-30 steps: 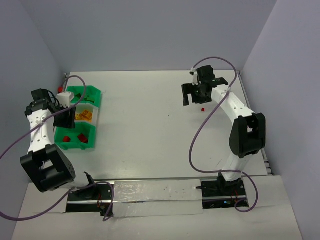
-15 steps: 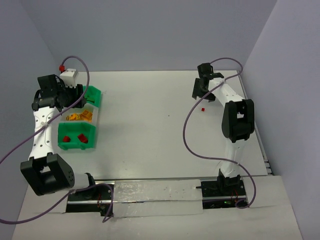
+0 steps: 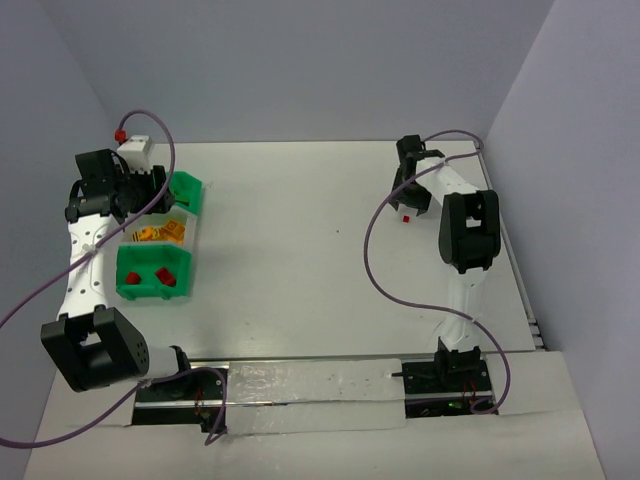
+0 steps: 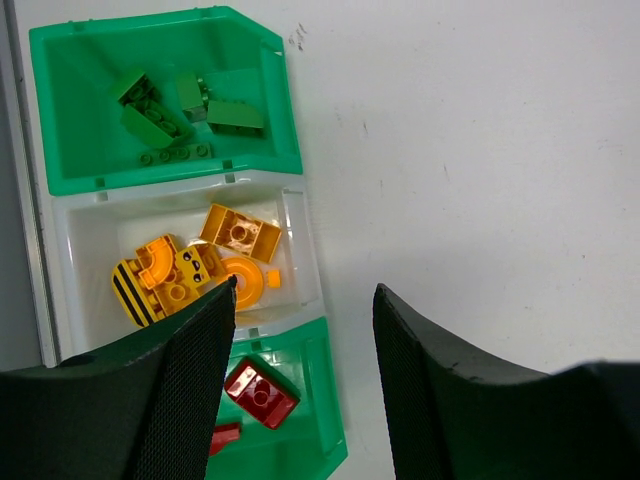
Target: Sort the legos into containers by color
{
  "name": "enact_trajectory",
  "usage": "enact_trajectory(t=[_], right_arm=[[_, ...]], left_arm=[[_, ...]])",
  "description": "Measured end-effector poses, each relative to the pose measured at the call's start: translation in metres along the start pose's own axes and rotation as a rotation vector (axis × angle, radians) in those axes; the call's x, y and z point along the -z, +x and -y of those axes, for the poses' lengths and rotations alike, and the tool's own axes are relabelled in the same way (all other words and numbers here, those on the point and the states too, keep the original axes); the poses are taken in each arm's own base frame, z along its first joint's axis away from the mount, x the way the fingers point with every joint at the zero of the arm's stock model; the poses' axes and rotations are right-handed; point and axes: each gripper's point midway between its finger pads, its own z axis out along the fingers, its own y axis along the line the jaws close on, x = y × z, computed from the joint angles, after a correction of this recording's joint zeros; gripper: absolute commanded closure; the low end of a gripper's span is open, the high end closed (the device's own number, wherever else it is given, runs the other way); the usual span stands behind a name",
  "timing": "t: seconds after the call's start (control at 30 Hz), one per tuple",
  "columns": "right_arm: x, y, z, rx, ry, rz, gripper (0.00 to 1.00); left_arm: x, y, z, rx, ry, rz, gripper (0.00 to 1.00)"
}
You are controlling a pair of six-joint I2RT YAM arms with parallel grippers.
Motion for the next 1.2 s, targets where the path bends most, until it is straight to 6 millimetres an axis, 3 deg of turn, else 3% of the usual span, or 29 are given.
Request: enact_trajectory(t=[0.3,1.2], right_arm=[[-0.018,0.007,0.008,-0.032,-0.01,-0.057,0.38],[-0.018,0.013,0.0,-0.032,-0.066,-0.086,0.53]], left_arm=[[-0.002,-0.002,0.002,0.001,0.005,0.011,0.37],[-0.003,-0.003,0.005,0.016,0.012,0.015,0.36]])
